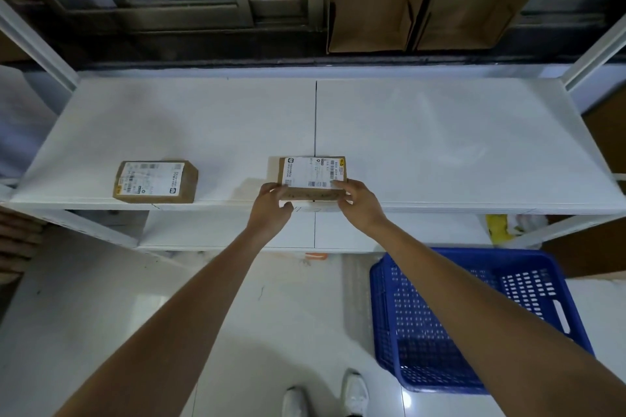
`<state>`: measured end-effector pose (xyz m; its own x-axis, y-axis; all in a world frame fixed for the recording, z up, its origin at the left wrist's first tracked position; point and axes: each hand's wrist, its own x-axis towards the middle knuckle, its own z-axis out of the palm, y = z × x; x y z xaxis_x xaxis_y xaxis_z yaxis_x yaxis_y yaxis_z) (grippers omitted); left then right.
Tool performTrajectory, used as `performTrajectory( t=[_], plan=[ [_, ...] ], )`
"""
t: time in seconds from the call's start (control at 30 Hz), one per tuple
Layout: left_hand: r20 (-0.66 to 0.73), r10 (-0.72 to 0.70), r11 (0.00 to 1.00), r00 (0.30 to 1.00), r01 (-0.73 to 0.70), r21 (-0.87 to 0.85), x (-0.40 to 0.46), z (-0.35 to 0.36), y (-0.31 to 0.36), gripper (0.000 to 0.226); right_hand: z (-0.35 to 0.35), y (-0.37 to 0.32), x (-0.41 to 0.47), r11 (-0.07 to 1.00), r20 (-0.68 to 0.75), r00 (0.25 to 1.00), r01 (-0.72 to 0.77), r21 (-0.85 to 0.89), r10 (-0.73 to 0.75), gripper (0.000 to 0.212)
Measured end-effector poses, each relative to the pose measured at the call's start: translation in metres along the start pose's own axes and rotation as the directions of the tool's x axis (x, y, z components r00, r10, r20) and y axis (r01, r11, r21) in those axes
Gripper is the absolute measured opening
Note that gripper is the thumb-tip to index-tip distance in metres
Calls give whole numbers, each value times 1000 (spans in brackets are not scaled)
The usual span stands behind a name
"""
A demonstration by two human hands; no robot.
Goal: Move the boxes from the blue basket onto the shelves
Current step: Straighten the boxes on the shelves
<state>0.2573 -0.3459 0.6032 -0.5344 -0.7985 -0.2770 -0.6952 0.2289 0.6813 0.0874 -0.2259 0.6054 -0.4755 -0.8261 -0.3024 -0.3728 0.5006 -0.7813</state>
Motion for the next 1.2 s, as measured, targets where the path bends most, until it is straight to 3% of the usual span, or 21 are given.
performTrajectory(
  t=[0.2, 0.5, 0.63, 0.8, 1.03, 1.2],
  plan=[
    [-16, 0, 1000, 1000, 0, 9, 0, -2, 1, 52, -1, 1, -4, 1000, -10, 1000, 23, -16, -24, 52],
    [-139, -30, 999, 990, 33, 16, -15, -72, -6, 40, -10, -49, -24, 994, -231, 970, 47, -96, -68, 51],
    [-186, -84, 993, 979, 98, 66, -9, -124, -29, 35, 13, -93, -20, 988, -187, 973, 119, -94, -135, 46],
    [-243, -118, 985, 963, 144, 92, 8, -190, -78, 32, 71, -143, -1, 984, 13, 993, 122, -133, -121, 46],
    [-168, -108, 986, 980, 127, 105, 30, -265, -165, 39, 171, -198, 27, 997, 59, 998, 15, -76, -11, 44],
    [-46, -97, 990, 994, 101, 95, 33, -272, -208, 38, 225, -211, 33, 998, 66, 997, -36, -58, 40, 48]
  ],
)
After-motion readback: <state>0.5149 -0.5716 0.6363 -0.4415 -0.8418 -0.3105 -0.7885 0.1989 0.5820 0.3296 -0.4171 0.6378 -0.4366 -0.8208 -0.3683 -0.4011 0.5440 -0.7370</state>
